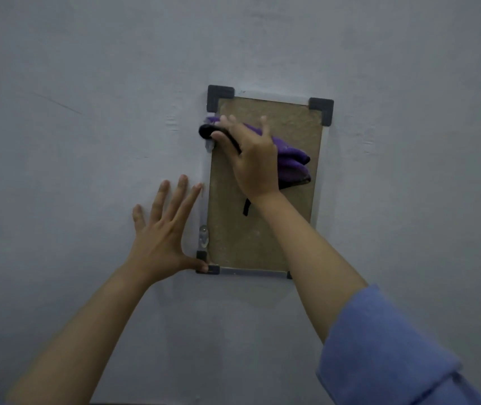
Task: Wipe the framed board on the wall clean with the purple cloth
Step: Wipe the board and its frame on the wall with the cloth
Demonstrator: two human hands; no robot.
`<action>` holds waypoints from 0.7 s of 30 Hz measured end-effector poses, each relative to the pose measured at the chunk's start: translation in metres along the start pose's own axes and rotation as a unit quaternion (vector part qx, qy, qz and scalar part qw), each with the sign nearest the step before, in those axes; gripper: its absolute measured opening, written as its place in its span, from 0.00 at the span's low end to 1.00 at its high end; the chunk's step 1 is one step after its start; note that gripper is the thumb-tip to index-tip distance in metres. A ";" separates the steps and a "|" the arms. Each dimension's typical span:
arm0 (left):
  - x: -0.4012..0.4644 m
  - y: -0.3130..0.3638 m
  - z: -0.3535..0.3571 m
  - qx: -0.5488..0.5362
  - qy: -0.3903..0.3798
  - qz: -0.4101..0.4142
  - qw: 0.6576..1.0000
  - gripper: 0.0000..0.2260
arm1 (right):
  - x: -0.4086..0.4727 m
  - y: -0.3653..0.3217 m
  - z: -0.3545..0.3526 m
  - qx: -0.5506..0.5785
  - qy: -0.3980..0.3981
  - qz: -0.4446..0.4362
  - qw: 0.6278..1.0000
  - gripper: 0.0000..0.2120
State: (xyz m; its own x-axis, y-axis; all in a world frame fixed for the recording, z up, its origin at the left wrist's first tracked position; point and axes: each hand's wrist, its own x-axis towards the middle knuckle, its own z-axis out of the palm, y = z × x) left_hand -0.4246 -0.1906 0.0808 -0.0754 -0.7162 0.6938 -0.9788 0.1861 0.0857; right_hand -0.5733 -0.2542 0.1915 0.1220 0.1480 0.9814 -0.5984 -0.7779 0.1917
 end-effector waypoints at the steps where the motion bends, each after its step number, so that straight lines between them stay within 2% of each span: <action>1: 0.000 0.000 0.000 -0.009 0.005 -0.003 1.000 0.63 | -0.006 -0.001 0.000 0.013 -0.009 -0.007 1.000 0.15; 14: -0.001 -0.002 0.003 -0.045 0.015 -0.003 0.999 0.63 | -0.122 -0.016 -0.008 0.027 -0.082 -0.086 0.993 0.14; 18: -0.001 -0.002 0.002 -0.041 0.011 0.008 0.999 0.61 | -0.135 -0.019 -0.026 0.066 -0.097 -0.035 0.992 0.15; 21: 0.000 -0.001 0.002 -0.008 -0.002 0.015 1.000 0.60 | -0.114 -0.016 -0.051 0.079 -0.025 0.040 0.996 0.14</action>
State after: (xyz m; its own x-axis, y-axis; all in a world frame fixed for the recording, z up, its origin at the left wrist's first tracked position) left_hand -0.4235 -0.1920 0.0790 -0.1059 -0.7127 0.6934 -0.9729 0.2185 0.0760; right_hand -0.6177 -0.2273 0.0766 0.1209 0.0549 0.9912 -0.4763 -0.8728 0.1064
